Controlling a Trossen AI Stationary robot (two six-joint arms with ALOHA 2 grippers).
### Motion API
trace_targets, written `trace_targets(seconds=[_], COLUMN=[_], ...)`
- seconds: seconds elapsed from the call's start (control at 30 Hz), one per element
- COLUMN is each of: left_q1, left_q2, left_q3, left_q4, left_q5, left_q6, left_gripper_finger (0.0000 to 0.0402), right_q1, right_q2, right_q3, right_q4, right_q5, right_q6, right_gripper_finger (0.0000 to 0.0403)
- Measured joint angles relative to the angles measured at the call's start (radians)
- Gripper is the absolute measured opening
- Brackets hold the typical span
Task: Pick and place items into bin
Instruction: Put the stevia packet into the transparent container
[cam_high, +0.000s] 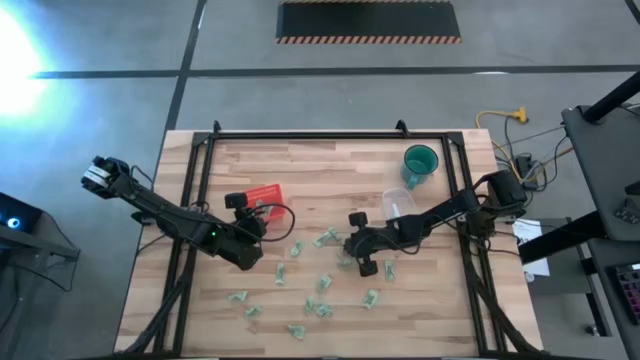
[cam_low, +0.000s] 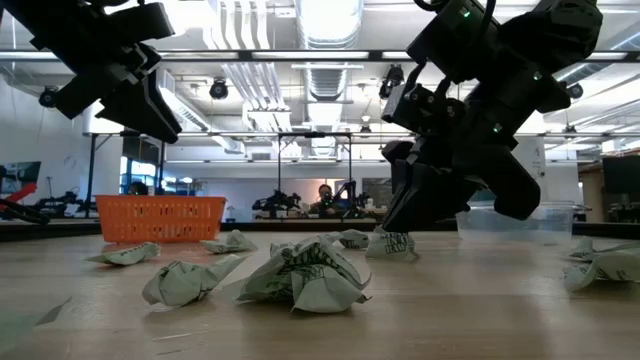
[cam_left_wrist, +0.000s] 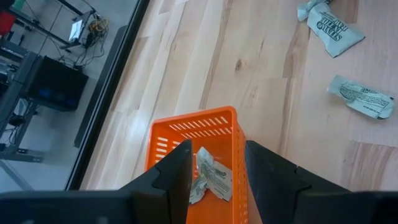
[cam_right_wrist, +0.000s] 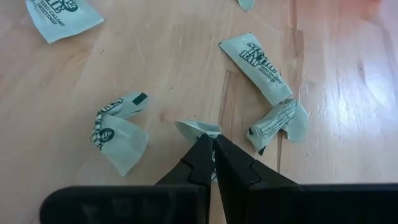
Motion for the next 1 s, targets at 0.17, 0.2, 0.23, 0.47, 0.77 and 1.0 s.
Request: trace_targets(seconds=[0.17, 0.2, 0.23, 0.47, 0.77, 1.0], left_q1=[0.000, 0.000, 0.000, 0.000, 0.000, 0.000], left_q2=[0.000, 0.000, 0.000, 0.000, 0.000, 0.000], left_q3=[-0.005, -0.006, -0.006, -0.006, -0.006, -0.006], left_q4=[0.000, 0.000, -0.001, -0.002, -0.002, 0.000], left_q5=[0.000, 0.000, 0.000, 0.000, 0.000, 0.000], left_q6=[0.000, 0.000, 0.000, 0.000, -0.001, -0.002], left_gripper_finger=[0.0130, 0.0130, 0.0130, 0.0130, 0.0130, 0.0130], right_q1=[0.000, 0.000, 0.000, 0.001, 0.019, 0.046], right_q2=[-0.025, -0.034, -0.045, -0.175, -0.359, -0.473], right_q3=[0.000, 0.000, 0.000, 0.000, -0.026, -0.066], right_q4=[-0.007, -0.008, -0.015, -0.199, -0.479, -0.680], right_q5=[0.000, 0.001, 0.001, 0.115, 0.232, 0.341], right_q6=[-0.008, -0.015, -0.020, 0.020, 0.231, 0.427], right_gripper_finger=[0.0009, 0.0009, 0.0009, 0.0008, 0.0008, 0.0008])
